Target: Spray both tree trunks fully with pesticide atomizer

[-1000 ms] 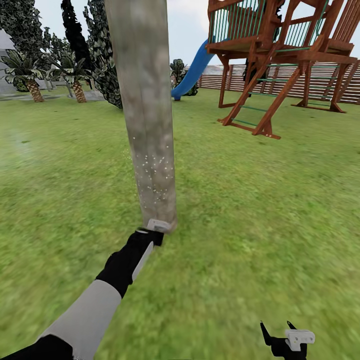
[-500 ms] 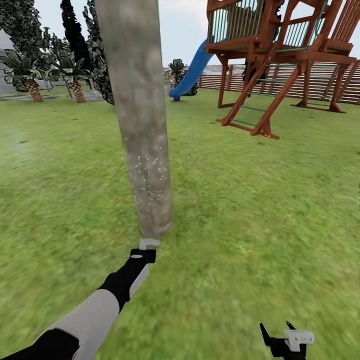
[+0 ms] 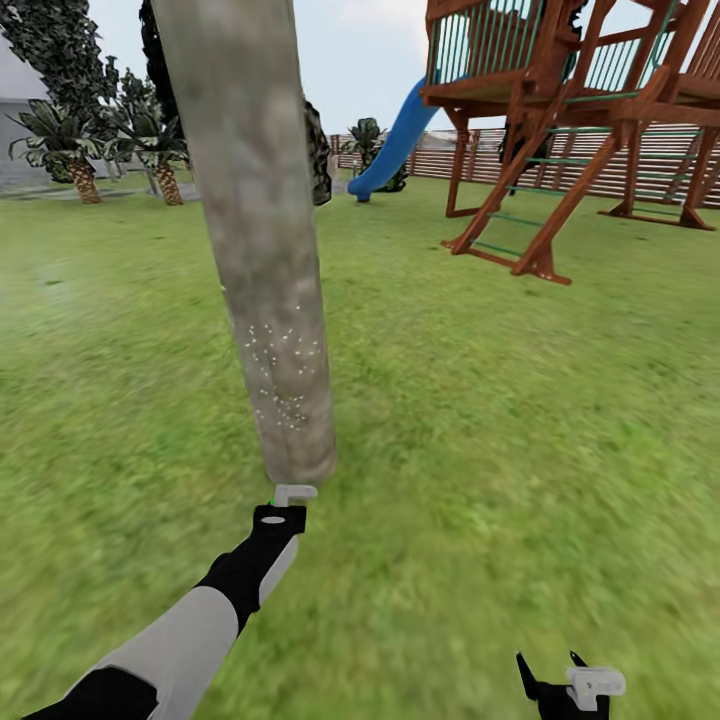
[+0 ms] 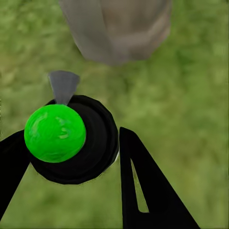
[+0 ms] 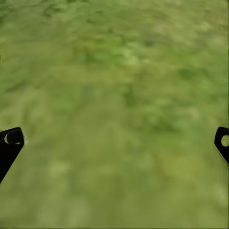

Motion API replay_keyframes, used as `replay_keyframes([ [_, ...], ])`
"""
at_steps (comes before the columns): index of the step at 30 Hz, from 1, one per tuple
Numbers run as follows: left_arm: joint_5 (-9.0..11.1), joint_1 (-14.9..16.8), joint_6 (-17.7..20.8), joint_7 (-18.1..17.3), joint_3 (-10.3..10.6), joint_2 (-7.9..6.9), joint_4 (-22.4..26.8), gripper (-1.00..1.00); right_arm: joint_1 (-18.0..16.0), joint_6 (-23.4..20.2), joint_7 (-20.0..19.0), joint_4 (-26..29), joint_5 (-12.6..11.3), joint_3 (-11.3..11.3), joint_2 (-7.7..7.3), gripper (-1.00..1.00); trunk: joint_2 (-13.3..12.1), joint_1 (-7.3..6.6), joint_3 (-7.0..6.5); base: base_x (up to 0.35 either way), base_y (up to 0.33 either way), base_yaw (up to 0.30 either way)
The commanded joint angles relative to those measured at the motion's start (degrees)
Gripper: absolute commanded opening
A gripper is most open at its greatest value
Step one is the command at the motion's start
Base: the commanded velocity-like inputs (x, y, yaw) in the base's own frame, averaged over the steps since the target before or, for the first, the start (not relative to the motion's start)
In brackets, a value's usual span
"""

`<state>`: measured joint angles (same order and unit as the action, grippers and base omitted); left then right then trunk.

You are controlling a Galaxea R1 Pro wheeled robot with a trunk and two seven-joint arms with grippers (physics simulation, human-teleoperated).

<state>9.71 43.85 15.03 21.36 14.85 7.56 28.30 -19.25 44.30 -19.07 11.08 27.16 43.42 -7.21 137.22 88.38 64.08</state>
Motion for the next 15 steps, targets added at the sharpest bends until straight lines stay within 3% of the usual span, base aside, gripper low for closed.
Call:
replay_keyframes([
  [1, -0.03, 0.0, 0.0, 0.0, 0.01, 0.0, 0.0, -1.0, 0.0, 0.0, 0.01, 0.0, 0.0, 0.0, 0.0, 1.0, 0.0, 0.0, 0.0, 0.195, -0.217, 0.274],
  [4, 0.04, 0.0, 0.0, 0.0, 0.08, 0.07, 0.0, -1.0, 0.0, 0.0, 0.0, 0.01, 0.0, -0.01, 0.0, 1.0, 0.0, 0.0, 0.0, 0.166, -0.232, 0.255],
  [13, 0.19, 0.0, 0.0, 0.0, 0.1, 0.15, 0.0, -1.0, 0.0, 0.0, 0.01, 0.07, 0.0, -0.01, -0.07, 1.0, 0.0, 0.0, 0.0, 0.109, -0.258, 0.024],
  [15, 0.16, 0.0, 0.0, 0.01, 0.13, 0.18, 0.0, -1.0, 0.0, 0.0, 0.02, 0.07, 0.0, 0.0, -0.07, 1.0, 0.0, 0.0, 0.0, 0.102, -0.264, 0.208],
])
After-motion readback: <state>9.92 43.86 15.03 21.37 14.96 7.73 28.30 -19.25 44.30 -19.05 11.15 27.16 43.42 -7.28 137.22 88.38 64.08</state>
